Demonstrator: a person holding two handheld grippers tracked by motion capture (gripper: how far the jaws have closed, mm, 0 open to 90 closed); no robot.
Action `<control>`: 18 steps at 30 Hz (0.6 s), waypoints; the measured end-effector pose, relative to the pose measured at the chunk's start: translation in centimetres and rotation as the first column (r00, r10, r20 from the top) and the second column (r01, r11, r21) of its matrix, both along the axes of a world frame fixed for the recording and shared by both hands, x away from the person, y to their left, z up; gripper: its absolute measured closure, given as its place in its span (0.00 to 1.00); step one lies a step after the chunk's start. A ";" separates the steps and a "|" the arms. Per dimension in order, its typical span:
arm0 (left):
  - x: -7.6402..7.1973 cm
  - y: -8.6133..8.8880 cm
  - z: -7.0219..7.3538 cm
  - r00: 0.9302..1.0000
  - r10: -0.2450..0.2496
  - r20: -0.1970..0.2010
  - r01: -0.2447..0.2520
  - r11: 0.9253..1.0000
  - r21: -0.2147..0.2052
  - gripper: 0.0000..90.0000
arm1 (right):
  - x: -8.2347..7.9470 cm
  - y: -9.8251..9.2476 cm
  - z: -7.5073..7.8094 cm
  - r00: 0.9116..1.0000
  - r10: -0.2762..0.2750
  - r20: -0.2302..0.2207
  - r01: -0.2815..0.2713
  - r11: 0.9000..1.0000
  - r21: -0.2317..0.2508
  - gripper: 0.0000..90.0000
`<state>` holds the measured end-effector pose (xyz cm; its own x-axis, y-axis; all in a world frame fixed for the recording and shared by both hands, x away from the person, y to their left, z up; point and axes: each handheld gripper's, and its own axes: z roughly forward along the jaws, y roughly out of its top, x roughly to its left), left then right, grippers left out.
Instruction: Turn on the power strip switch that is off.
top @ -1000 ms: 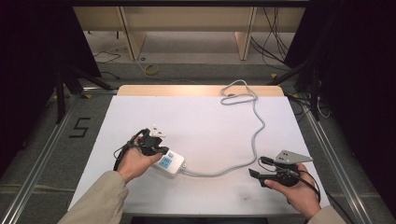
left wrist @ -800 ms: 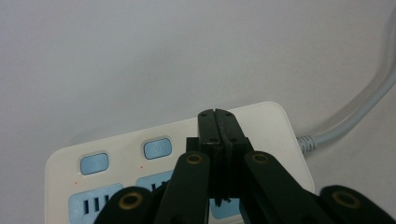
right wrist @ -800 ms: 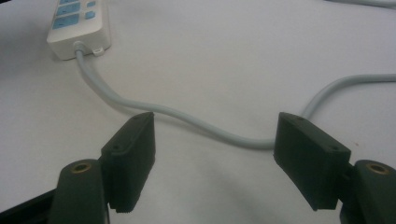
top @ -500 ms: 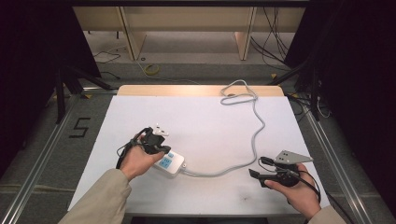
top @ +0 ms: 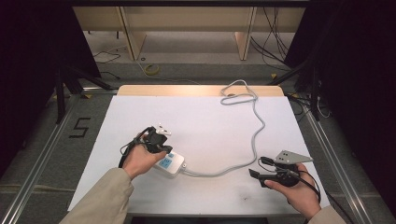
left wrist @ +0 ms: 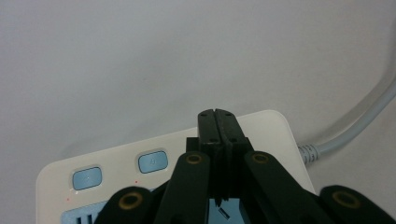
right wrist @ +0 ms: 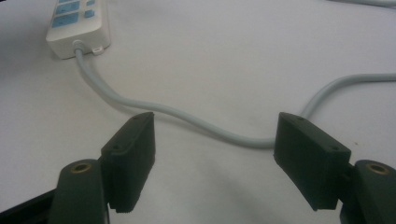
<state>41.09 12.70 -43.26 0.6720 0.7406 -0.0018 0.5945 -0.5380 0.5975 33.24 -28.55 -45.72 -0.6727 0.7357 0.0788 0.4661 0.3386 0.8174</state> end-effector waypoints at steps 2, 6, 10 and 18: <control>0.1 0.0 0.0 1.000 -0.003 0.002 0.003 1.000 0.005 1.00 | 0.0 0.0 0.0 1.000 0.000 0.000 0.000 1.000 0.001 0.33; 0.2 -0.2 0.0 1.000 -0.008 -0.004 0.008 1.000 0.010 1.00 | 0.0 0.0 0.0 1.000 0.002 -0.001 -0.002 1.000 -0.002 0.33; 0.3 -0.3 -0.2 1.000 -0.007 -0.010 0.007 1.000 0.014 1.00 | 0.0 0.0 0.0 1.000 0.003 -0.001 -0.003 1.000 -0.002 0.33; 0.5 -0.7 -0.3 1.000 -0.013 -0.020 0.014 1.000 0.026 1.00 | 0.0 0.0 0.0 1.000 0.003 -0.001 -0.003 1.000 -0.004 0.33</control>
